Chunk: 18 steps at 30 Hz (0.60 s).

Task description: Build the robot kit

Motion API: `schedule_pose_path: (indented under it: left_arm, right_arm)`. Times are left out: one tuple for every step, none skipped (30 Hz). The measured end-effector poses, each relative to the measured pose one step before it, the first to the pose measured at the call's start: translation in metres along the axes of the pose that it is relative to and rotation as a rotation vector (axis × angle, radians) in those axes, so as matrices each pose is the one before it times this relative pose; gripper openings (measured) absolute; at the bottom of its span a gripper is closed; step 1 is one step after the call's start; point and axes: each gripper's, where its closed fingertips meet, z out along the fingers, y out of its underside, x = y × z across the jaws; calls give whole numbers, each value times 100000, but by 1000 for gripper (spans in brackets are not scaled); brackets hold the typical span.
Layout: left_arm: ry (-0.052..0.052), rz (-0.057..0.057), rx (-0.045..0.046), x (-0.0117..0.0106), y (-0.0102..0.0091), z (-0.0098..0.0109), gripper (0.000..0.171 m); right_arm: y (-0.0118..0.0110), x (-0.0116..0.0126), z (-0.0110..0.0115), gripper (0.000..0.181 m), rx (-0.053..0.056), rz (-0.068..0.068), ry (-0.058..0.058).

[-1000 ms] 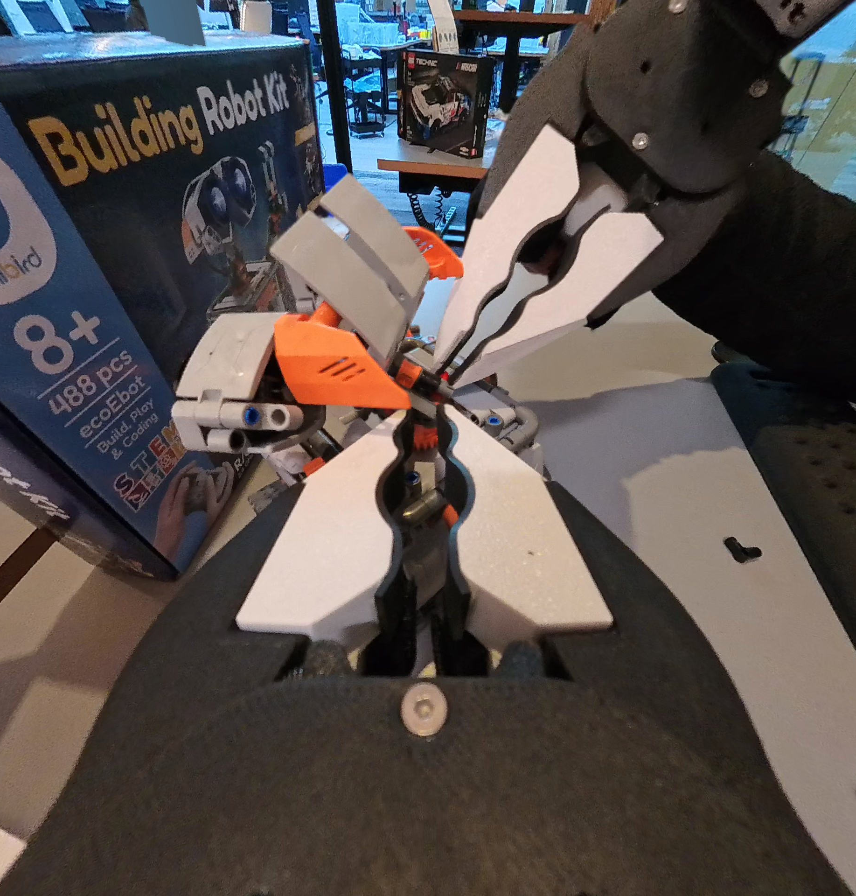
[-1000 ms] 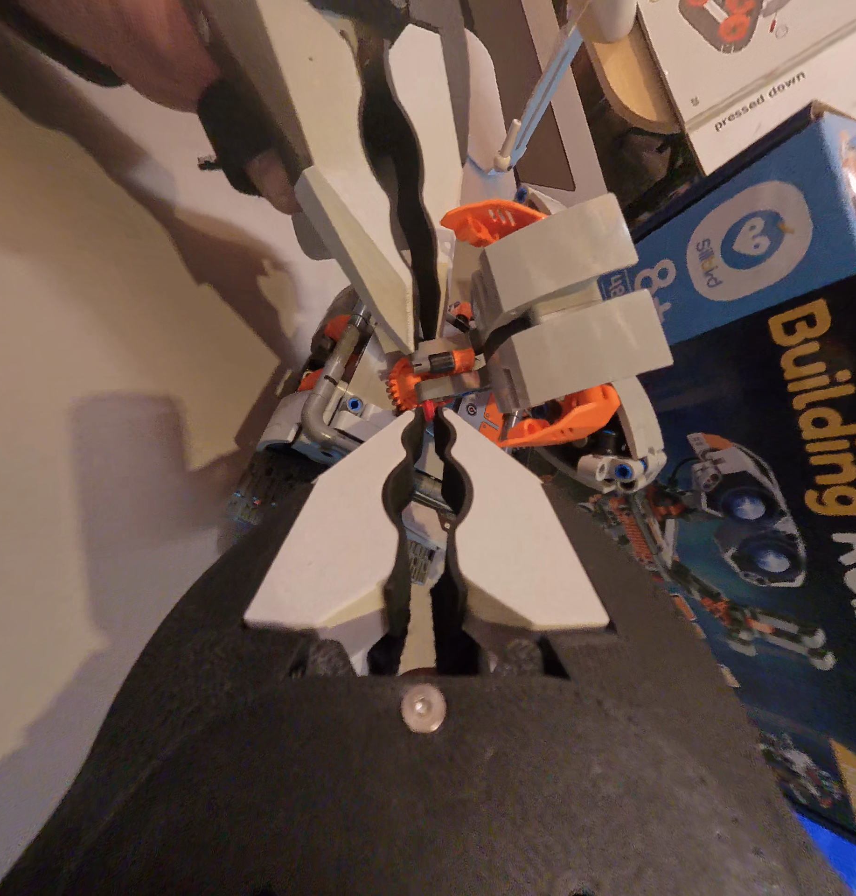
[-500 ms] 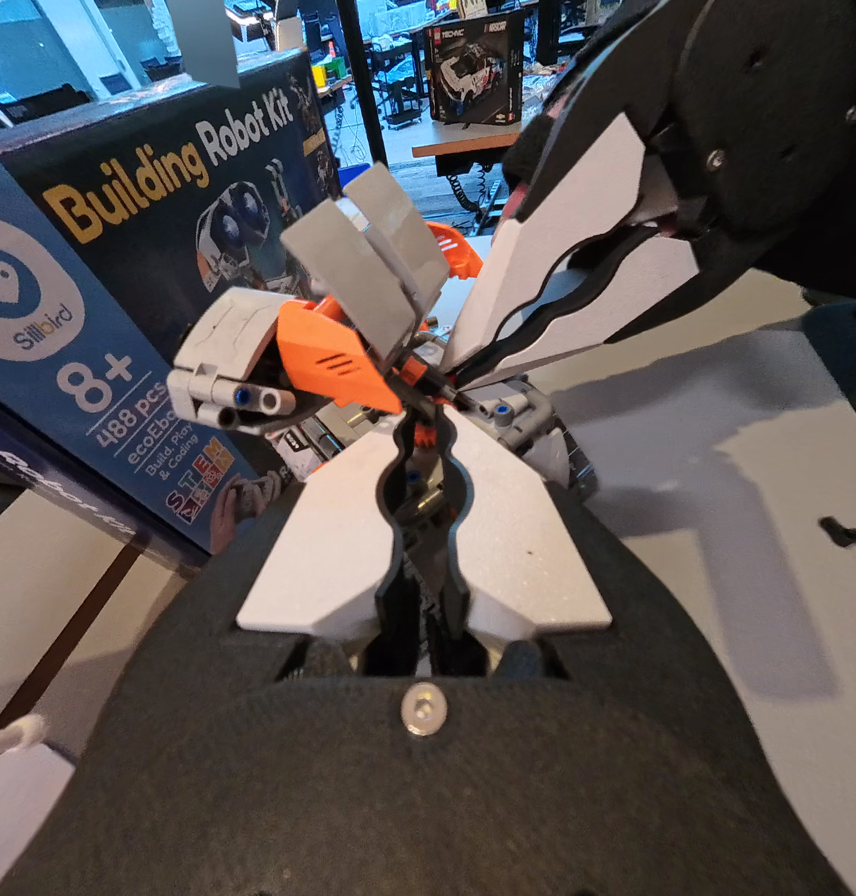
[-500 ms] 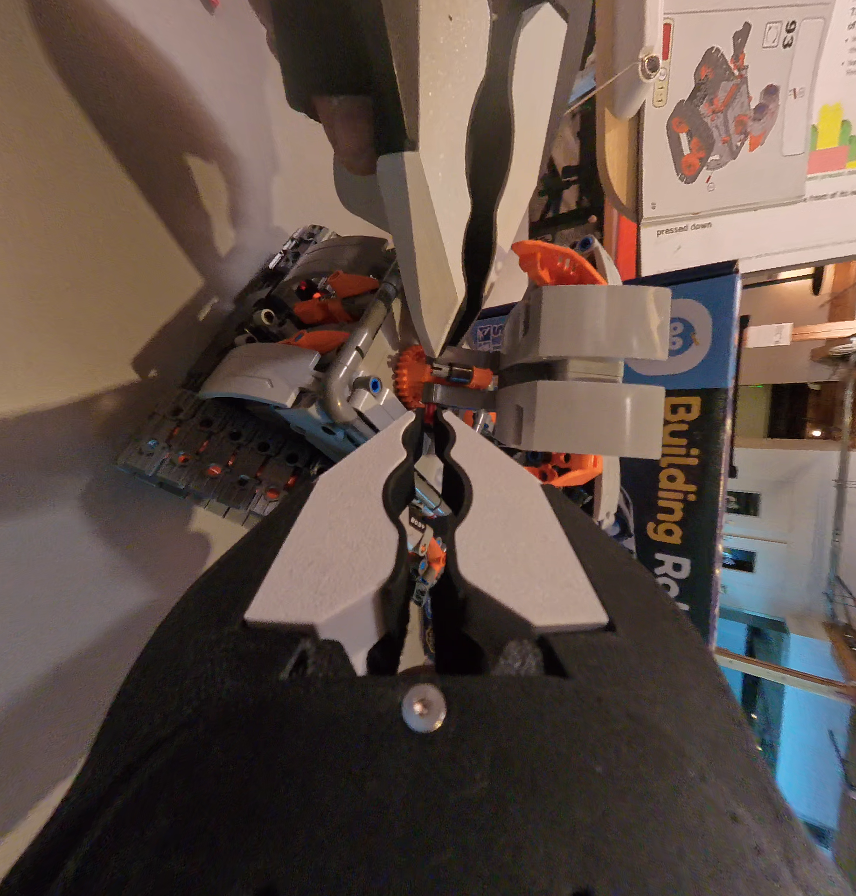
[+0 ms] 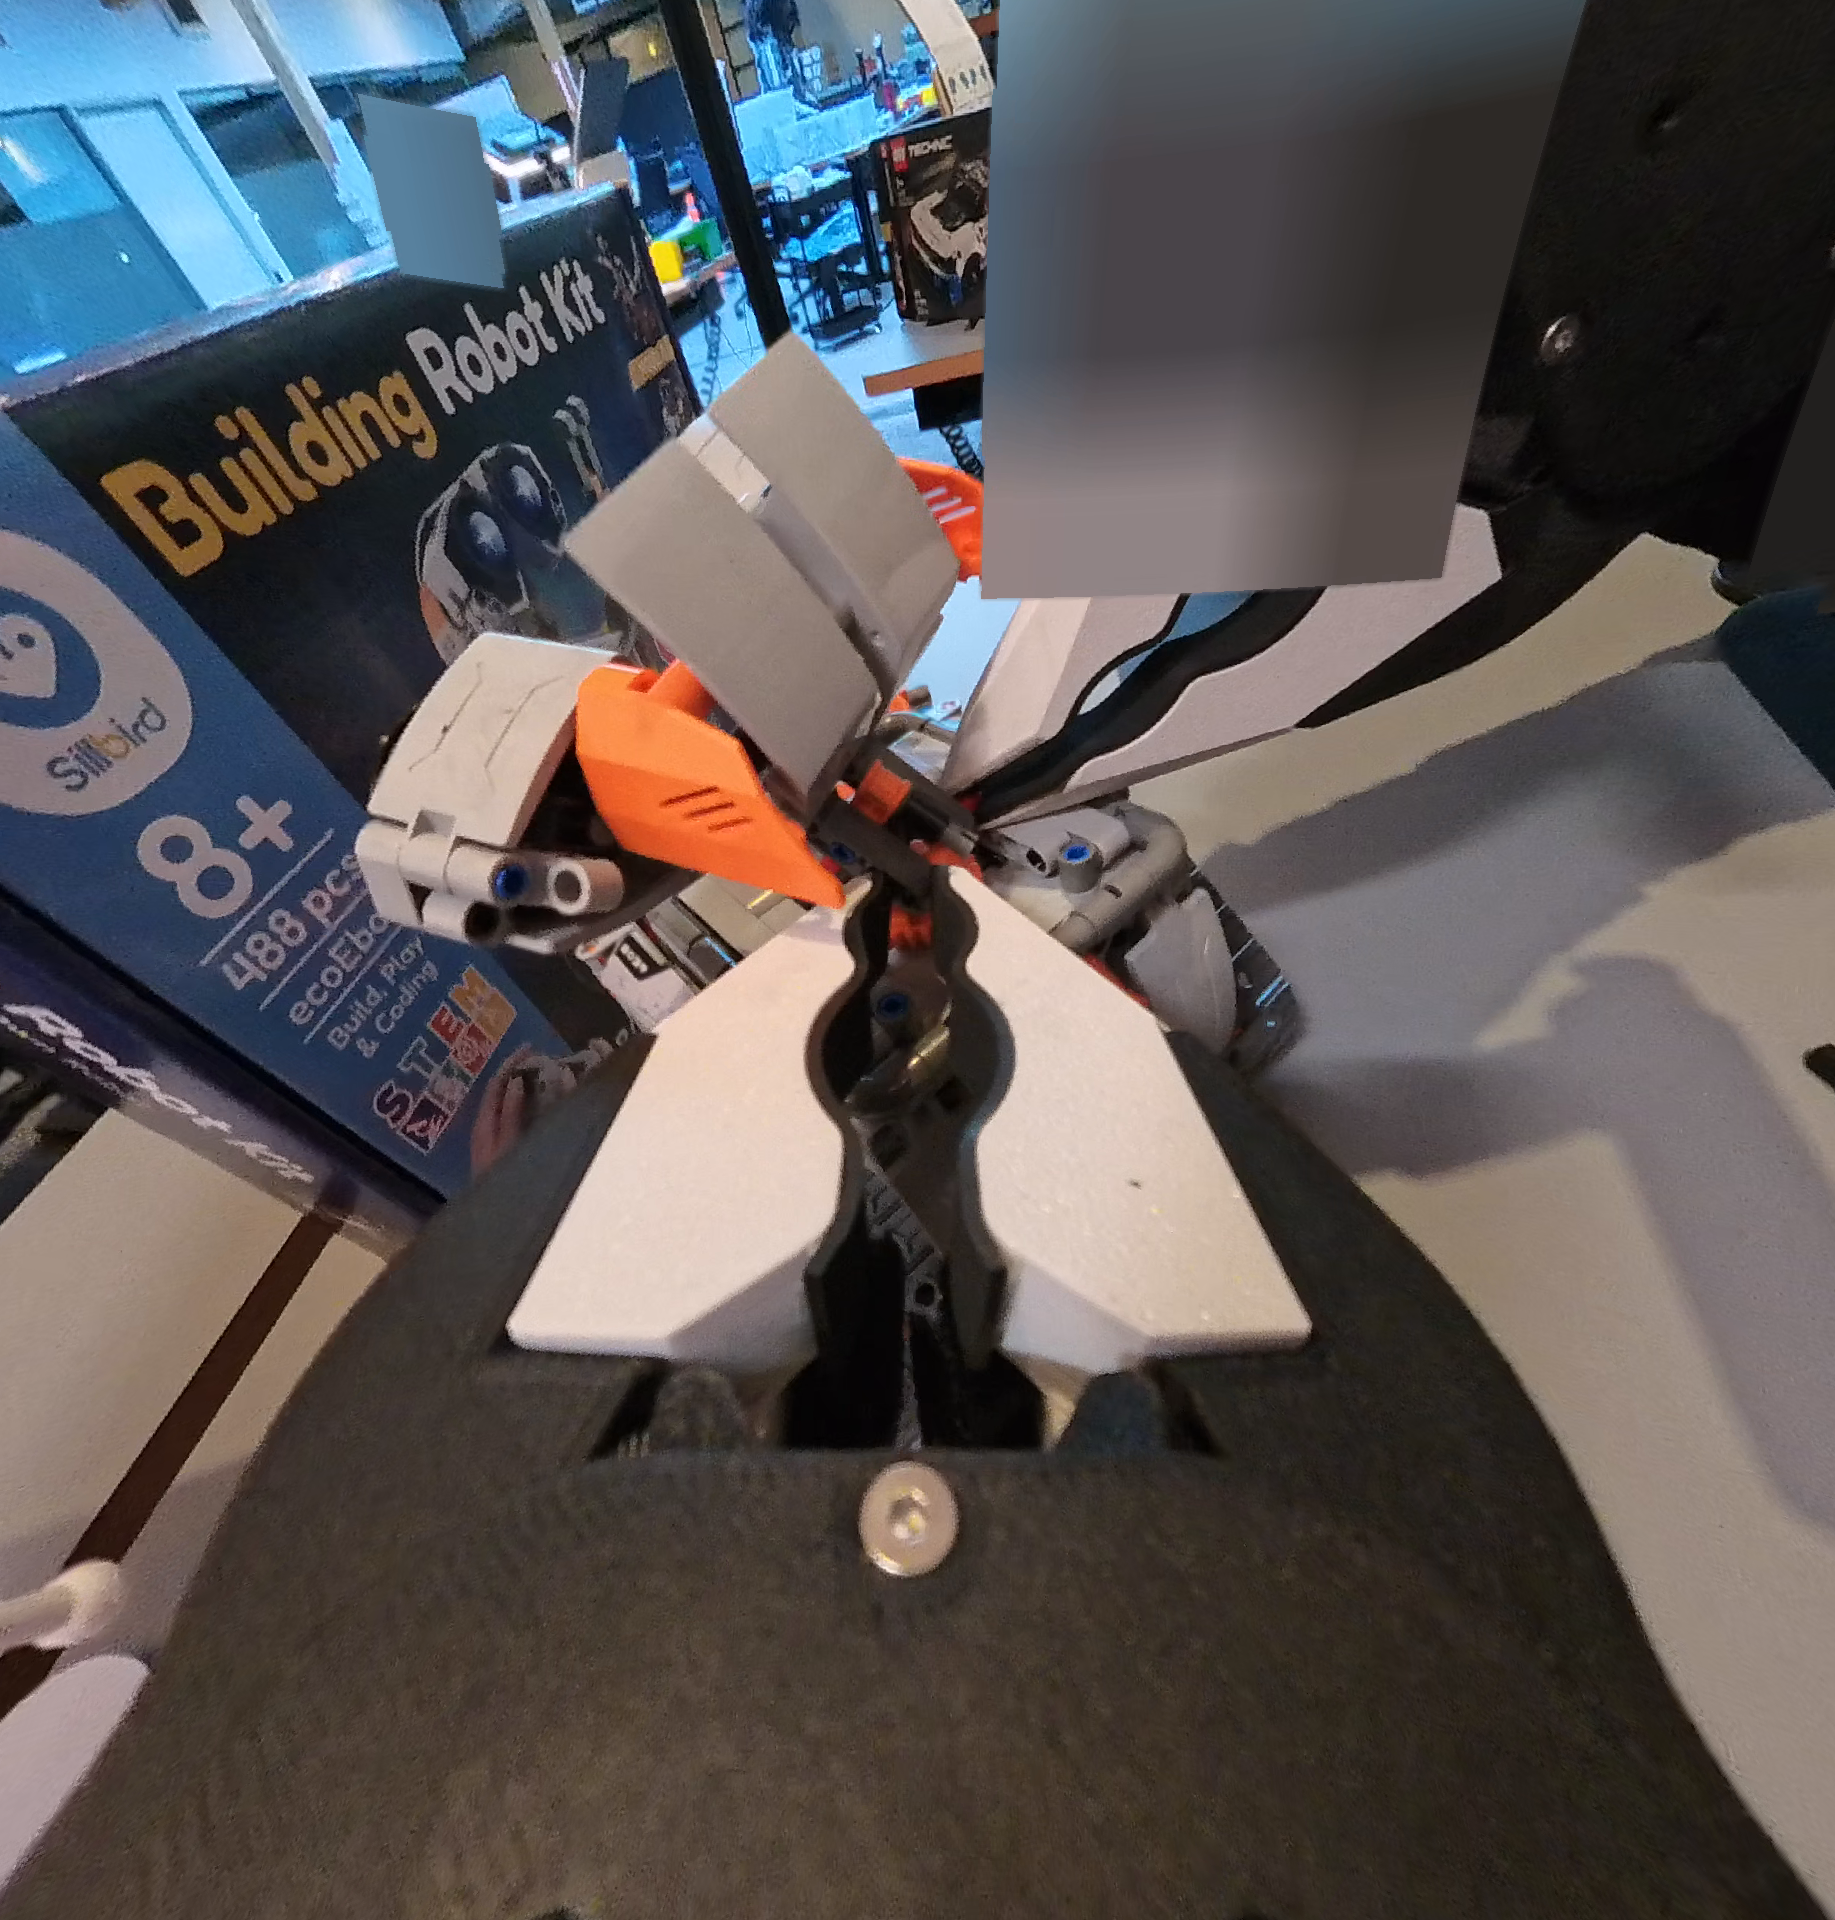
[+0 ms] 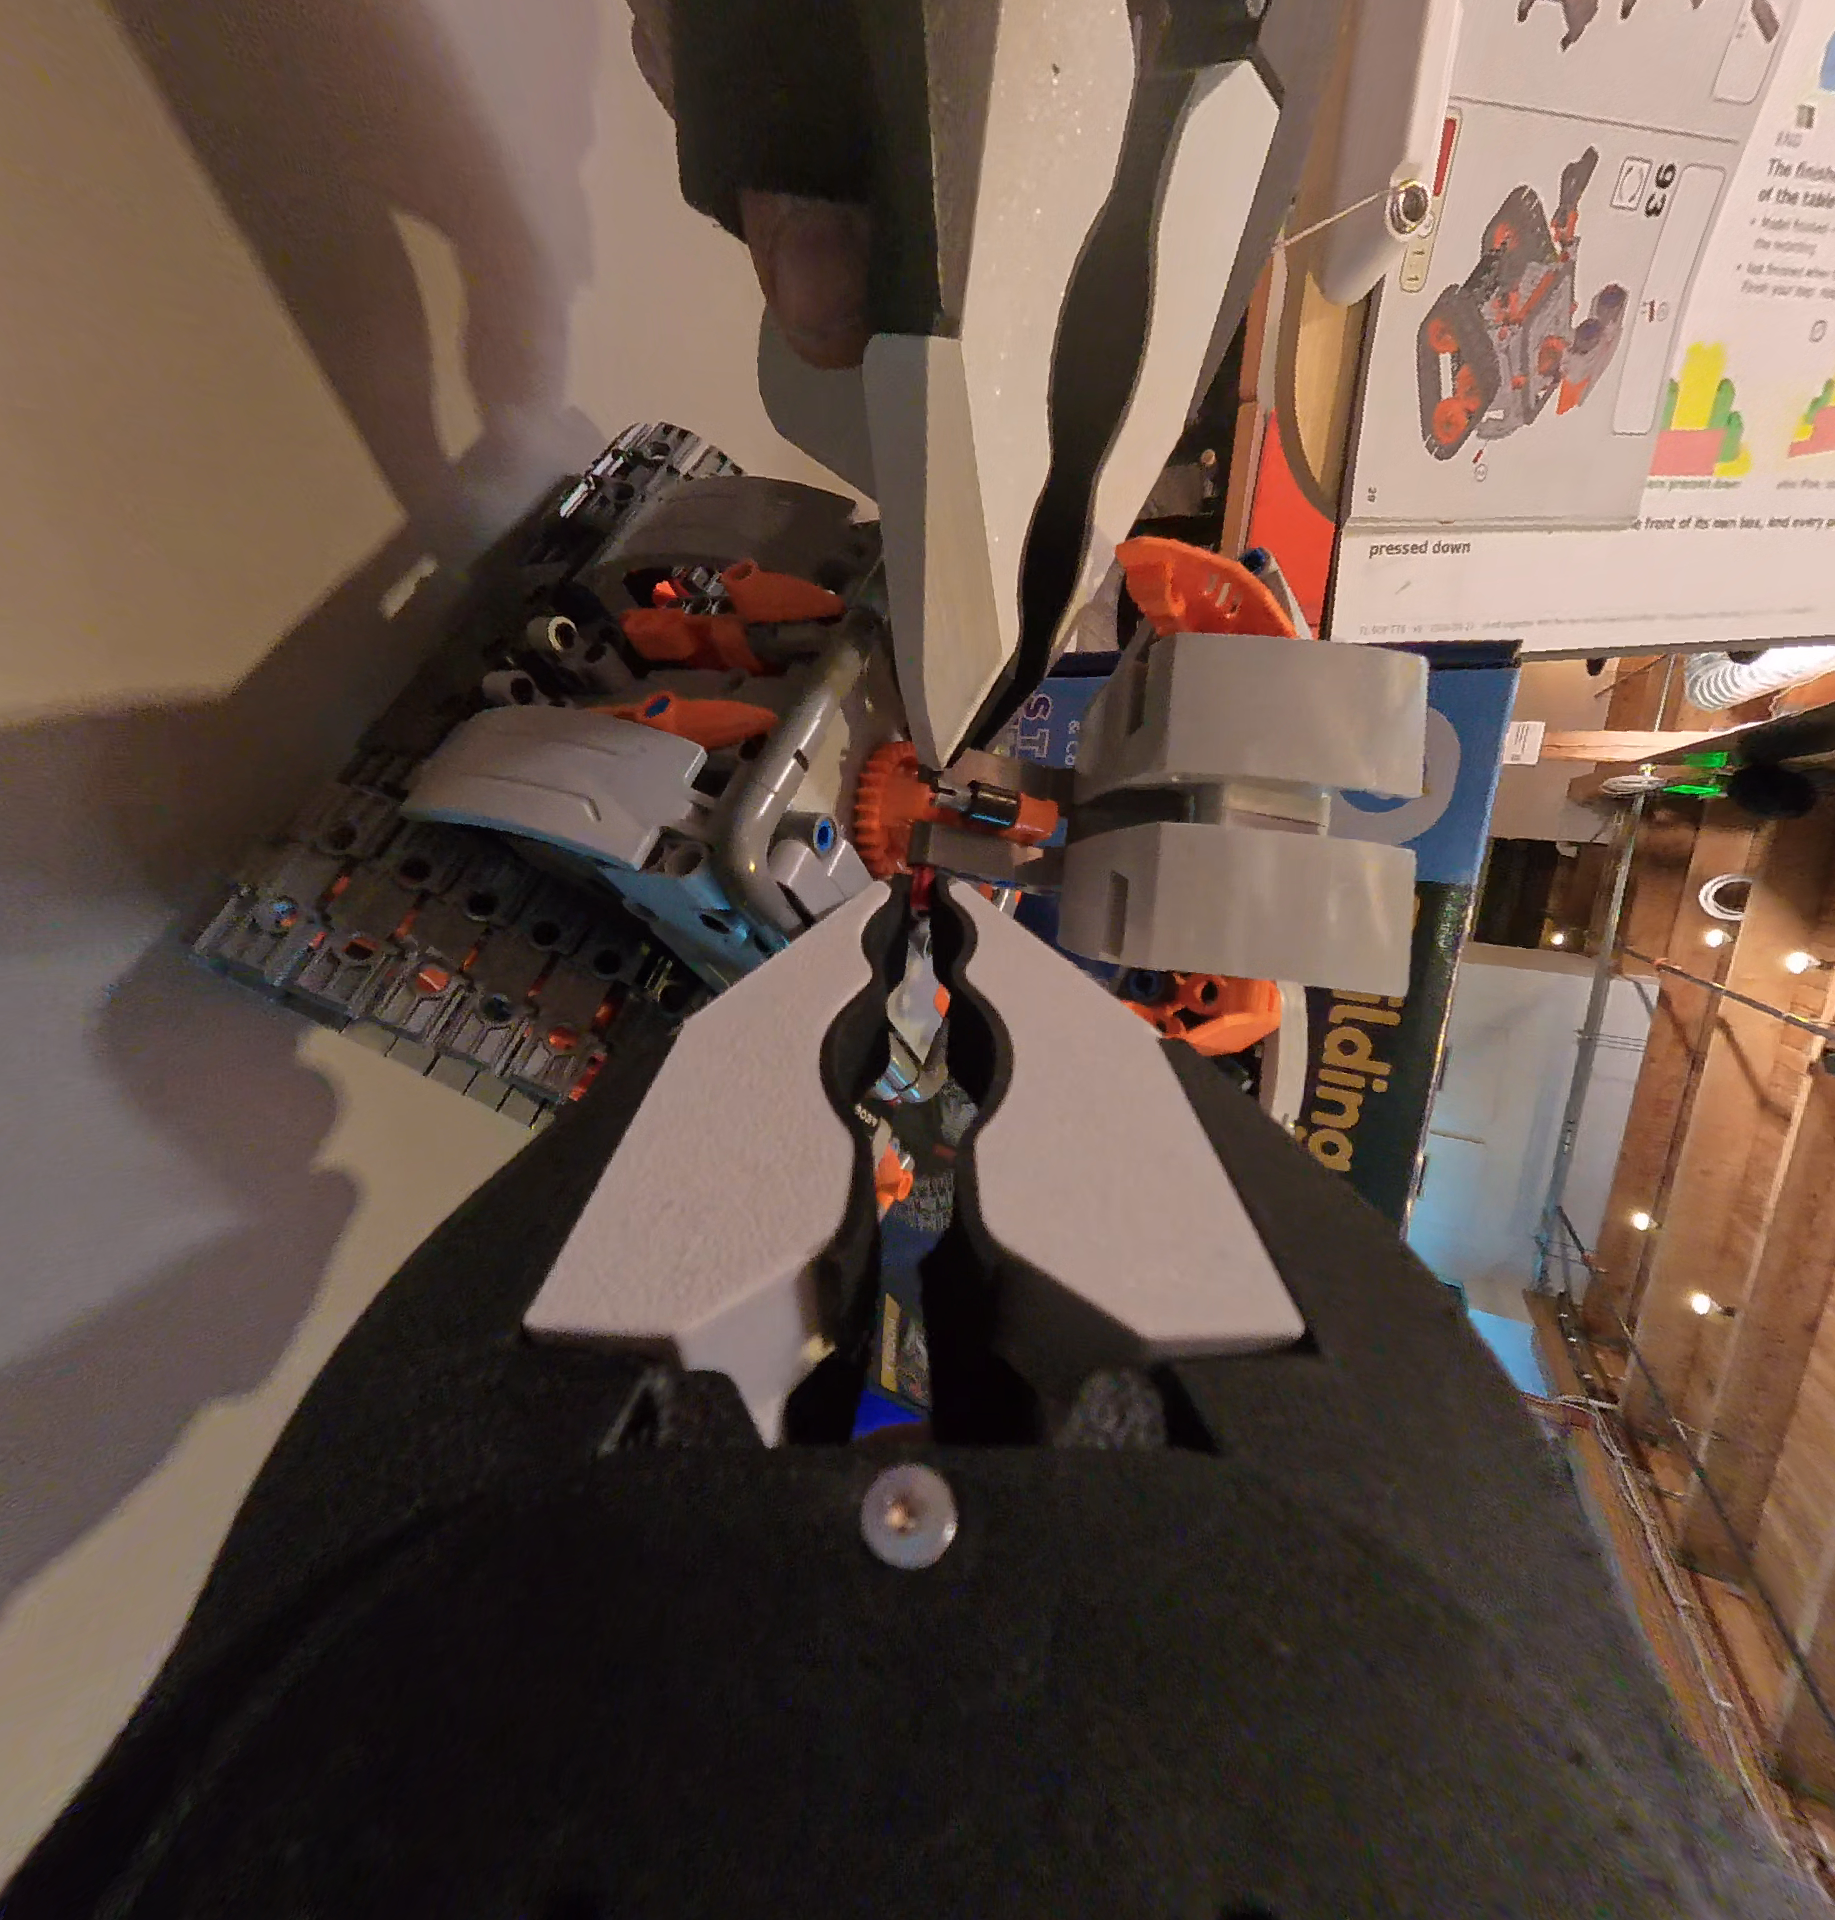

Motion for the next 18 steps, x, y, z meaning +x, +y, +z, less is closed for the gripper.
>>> schedule_pose_path:
  left_arm:
    - [-178,840,631,-1,2,-19,6]
    - [-316,532,555,-1,-13,-9,6]
    - [32,720,368,35,-26,5,6]
    - [284,704,112,42,-21,15,6]
    - [11,580,75,21,-20,15,6]
    - [-265,616,88,25,-38,30,6]
    - [-297,604,160,27,-30,39,6]
    - [113,66,148,14,-20,1,6]
    - [64,-208,30,-34,-8,3,6]
    - [102,-1,59,2,-6,11,6]
    - [-94,143,112,3,6,20,6]
    - [-102,-33,-71,-4,54,25,6]
    - [245,-494,321,-6,-27,-2,6]
    - [96,-190,193,-6,-13,-7,6]
    - [-308,686,69,11,1,10,6]
    - [68,321,-278,44,5,7,6]
    - [14,-212,-194,-4,-22,-6,6]
    - [-35,77,1,-7,9,2,6]
  right_arm:
    - [-14,-3,5,2,31,874,-317]
    - [9,-3,-9,2,470,1896,-478]
    - [46,10,-19,2,752,2845,-659]
    - [76,34,6,2,660,3951,-817]
    - [67,35,-28,3,820,3024,-694]
    - [31,29,-37,3,1256,2411,-580]
    - [24,-18,-30,3,1421,4030,-1444]
    - [-47,-24,-102,3,1976,4419,-1986]
    - [-65,-24,-176,4,2073,2487,-1627]
    - [91,108,-178,3,666,1655,-438]
    - [62,106,-140,3,818,2627,-800]
    - [-102,27,-78,3,2267,4785,-1909]
    - [-57,-21,24,0,2350,4888,-2390]
    - [171,52,112,0,1175,4190,-1571]
    - [185,2,96,0,1327,3517,-1294]
    - [133,3,52,0,1768,3494,-820]
    - [267,82,24,0,773,4718,-737]
    - [146,-93,-67,0,1197,5466,-2072]
